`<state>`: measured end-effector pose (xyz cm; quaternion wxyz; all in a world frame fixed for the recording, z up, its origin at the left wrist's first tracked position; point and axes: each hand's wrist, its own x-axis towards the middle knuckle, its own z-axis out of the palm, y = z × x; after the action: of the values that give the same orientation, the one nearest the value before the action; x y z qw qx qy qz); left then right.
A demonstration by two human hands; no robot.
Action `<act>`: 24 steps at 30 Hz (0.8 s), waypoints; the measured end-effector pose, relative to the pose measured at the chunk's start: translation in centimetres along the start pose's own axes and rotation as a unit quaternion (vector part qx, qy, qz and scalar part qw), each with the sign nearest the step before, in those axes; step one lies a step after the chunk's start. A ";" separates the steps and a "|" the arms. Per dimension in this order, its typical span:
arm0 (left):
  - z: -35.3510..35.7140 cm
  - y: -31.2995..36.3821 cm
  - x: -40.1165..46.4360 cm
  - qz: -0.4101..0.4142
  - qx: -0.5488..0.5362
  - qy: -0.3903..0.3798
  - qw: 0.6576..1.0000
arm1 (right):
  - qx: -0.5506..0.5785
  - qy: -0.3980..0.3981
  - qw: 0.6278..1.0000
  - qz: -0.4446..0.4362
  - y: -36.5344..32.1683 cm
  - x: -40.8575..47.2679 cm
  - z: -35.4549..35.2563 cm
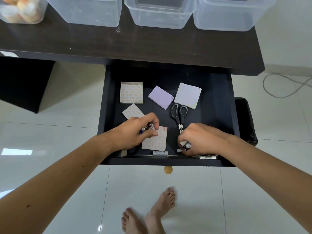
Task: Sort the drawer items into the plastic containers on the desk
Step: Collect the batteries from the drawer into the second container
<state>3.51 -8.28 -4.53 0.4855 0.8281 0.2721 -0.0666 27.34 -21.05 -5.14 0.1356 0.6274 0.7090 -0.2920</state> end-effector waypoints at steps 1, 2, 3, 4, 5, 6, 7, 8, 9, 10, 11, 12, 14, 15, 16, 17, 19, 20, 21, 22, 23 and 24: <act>0.0 0.1 0.0 -0.002 0.004 -0.003 1.000 | 0.017 0.001 1.000 0.004 0.1 -0.1 0.0; 0.0 0.2 0.1 -0.005 0.011 -0.009 1.000 | 0.052 0.006 0.999 0.010 0.2 -0.2 0.0; 0.0 0.3 0.1 -0.008 0.017 -0.017 1.000 | 0.099 0.016 0.995 0.019 0.4 -0.4 0.0; 0.0 0.4 0.1 -0.010 0.021 -0.027 0.999 | 0.148 0.029 0.988 0.032 0.7 -0.6 -0.1; 0.1 0.4 0.2 -0.009 0.021 -0.041 0.999 | 0.191 0.043 0.980 0.044 0.8 -0.9 -0.2; 0.1 0.4 0.3 -0.004 0.019 -0.058 0.998 | 0.227 0.059 0.971 0.052 0.9 -1.1 -0.3; 0.2 0.5 0.5 0.004 0.019 -0.077 0.997 | 0.255 0.074 0.963 0.056 0.9 -1.2 -0.4; 0.2 0.6 0.6 0.013 0.026 -0.100 0.995 | 0.275 0.087 0.956 0.057 0.8 -1.3 -0.4; 0.3 0.8 0.8 0.021 0.036 -0.124 0.991 | 0.289 0.096 0.951 0.057 0.8 -1.4 -0.5; 0.5 0.8 1.0 0.026 0.049 -0.143 0.988 | 0.298 0.102 0.947 0.058 0.7 -1.4 -0.6; 0.6 0.9 1.2 0.027 0.066 -0.160 0.984 | 0.305 0.105 0.945 0.059 0.6 -1.3 -0.7; 0.8 0.9 1.3 0.023 0.090 -0.176 0.980 | 0.312 0.106 0.942 0.059 0.6 -1.3 -0.7; 1.1 0.8 1.5 0.012 0.138 -0.199 0.970 | 0.320 0.110 0.939 0.063 0.5 -1.3 -0.8; 1.2 0.9 1.7 0.009 0.155 -0.204 0.967 | 0.321 0.113 0.938 0.066 0.5 -1.3 -0.8; 1.2 1.0 1.8 0.007 0.167 -0.207 0.964 | 0.319 0.115 0.938 0.068 0.5 -1.3 -0.8; 1.3 1.2 1.9 0.005 0.174 -0.208 0.962 | 0.318 0.116 0.939 0.069 0.5 -1.2 -0.8; 1.2 1.4 2.1 -0.001 0.172 -0.210 0.962 | 0.316 0.119 0.939 0.071 0.6 -1.2 -0.7; 1.2 1.4 2.1 -0.005 0.164 -0.212 0.963 | 0.318 0.119 0.938 0.071 0.6 -1.2 -0.7; 1.2 1.4 2.2 -0.008 0.153 -0.216 0.964 | 0.320 0.118 0.937 0.071 0.6 -1.2 -0.7; 1.1 1.4 2.2 -0.012 0.141 -0.220 0.965 | 0.320 0.119 0.937 0.071 0.6 -1.2 -0.7; 1.1 1.4 2.3 -0.016 0.127 -0.223 0.966 | 0.319 0.119 0.938 0.070 0.6 -1.2 -0.6; 1.0 1.3 2.3 -0.020 0.113 -0.227 0.967 | 0.317 0.118 0.938 0.070 0.6 -1.2 -0.6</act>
<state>6.32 -8.76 -4.93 0.4364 0.8352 0.1619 -0.2928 28.26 -21.62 -4.13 -0.1349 0.7154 0.5449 -0.4159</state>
